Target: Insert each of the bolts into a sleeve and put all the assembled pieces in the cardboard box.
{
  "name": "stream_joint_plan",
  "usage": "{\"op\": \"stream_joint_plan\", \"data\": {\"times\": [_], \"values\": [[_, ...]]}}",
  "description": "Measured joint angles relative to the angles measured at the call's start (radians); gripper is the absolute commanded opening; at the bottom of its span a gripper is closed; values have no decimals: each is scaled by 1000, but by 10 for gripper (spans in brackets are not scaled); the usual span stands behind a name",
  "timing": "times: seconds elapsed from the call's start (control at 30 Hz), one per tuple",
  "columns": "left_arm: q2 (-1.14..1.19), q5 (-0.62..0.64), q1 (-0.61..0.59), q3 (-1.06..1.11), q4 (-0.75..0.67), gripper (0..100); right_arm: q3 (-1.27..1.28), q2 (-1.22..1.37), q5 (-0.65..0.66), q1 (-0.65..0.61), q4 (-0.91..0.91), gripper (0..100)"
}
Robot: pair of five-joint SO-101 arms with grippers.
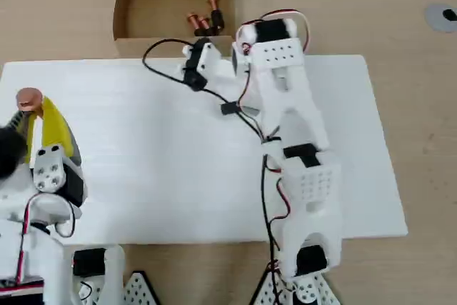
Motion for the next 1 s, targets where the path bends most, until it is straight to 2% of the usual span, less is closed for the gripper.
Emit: {"op": "stream_joint_plan", "data": {"times": [0.2, 0.33, 1.0], "values": [[-180, 0, 0, 267, -255, 5, -92, 100, 28, -26, 0, 326], [-265, 0, 0, 371, -341, 5, -133, 172, 41, -28, 0, 326], [-316, 0, 0, 451, -361, 5, -261, 338, 124, -28, 0, 327]]}}
